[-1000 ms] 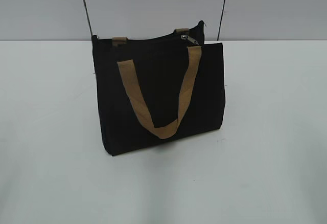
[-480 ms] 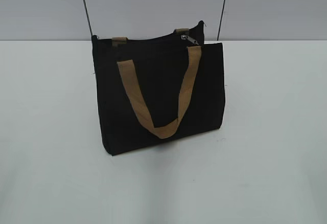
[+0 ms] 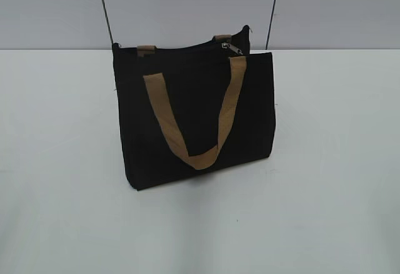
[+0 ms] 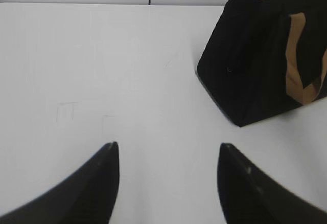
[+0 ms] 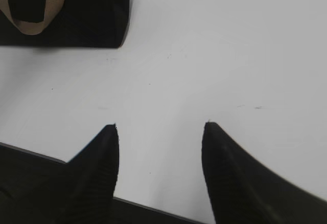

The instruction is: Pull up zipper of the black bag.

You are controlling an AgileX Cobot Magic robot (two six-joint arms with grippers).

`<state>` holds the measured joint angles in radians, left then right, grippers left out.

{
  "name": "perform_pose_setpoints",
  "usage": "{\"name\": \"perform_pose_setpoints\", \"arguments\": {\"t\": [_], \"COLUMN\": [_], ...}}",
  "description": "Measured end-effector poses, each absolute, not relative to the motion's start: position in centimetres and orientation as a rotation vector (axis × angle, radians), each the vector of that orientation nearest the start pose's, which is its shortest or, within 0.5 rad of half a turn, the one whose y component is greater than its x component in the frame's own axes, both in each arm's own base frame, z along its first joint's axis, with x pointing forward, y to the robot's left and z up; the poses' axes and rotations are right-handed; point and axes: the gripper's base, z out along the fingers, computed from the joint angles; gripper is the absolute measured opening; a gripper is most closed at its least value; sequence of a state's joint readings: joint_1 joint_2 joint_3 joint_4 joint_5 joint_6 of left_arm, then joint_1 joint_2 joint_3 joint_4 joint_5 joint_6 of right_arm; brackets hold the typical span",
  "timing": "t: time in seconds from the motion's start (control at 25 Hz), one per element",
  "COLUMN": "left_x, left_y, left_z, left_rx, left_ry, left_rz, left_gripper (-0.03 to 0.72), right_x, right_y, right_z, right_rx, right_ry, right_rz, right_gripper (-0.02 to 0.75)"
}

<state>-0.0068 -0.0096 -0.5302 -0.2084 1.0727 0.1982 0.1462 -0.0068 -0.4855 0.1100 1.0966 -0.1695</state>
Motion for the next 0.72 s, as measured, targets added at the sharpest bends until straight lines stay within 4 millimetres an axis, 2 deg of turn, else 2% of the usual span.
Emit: {"name": "perform_pose_setpoints", "arguments": {"t": [0.24, 0.52, 0.72], "left_x": [-1.16, -1.16, -1.15], "left_y": [-1.65, -1.64, -1.64], "left_z": [28.6, 28.61, 28.62], "left_rx": [0.22, 0.22, 0.22], "left_ry": [1.989, 1.988, 1.987], "left_rz": [-0.125, -0.125, -0.125], "left_gripper": [0.456, 0.456, 0.456], "right_x": [-0.73, -0.61, -0.59], "right_y": [0.8, 0.89, 0.91], "right_z": [27.07, 27.07, 27.08], "right_rx": [-0.326, -0.181, -0.165], "right_ry": [2.059, 2.075, 2.076], "right_rz": [0.113, 0.028, 0.02], "right_gripper": [0.411, 0.411, 0.411]}}
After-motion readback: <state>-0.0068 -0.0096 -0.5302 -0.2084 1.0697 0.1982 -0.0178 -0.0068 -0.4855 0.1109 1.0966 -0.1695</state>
